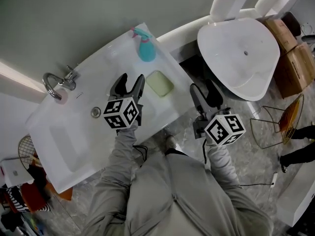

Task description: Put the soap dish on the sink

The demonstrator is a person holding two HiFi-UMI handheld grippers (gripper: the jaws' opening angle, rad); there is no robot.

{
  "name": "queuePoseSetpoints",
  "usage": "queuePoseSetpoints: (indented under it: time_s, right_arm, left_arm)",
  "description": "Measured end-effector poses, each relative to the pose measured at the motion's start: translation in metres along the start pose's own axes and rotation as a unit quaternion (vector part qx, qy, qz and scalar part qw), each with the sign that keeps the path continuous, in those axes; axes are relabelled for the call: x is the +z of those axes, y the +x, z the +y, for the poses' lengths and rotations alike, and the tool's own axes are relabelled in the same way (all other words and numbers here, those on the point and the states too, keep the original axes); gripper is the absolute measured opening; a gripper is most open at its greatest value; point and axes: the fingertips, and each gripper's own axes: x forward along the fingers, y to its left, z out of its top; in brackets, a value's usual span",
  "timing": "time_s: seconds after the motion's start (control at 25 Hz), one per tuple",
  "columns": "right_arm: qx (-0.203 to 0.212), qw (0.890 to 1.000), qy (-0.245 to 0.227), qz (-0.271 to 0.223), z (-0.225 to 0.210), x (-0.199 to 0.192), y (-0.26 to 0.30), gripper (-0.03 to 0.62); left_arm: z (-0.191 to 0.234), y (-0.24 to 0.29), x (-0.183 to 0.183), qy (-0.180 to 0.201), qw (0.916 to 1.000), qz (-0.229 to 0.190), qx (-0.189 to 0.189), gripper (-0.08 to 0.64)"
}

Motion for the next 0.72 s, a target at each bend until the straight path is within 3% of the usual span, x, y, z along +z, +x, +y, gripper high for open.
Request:
queuePoseSetpoints:
  time_s: [0.72]
  right_arm:
    - [0.012, 1.0, -0.021, -0.019, 0.05, 0.004, -0.002, 0.276]
  left_arm:
    - [0.01, -0.119, 0.064, 0.037, 0.9953, -0.089, 0.008, 0.308]
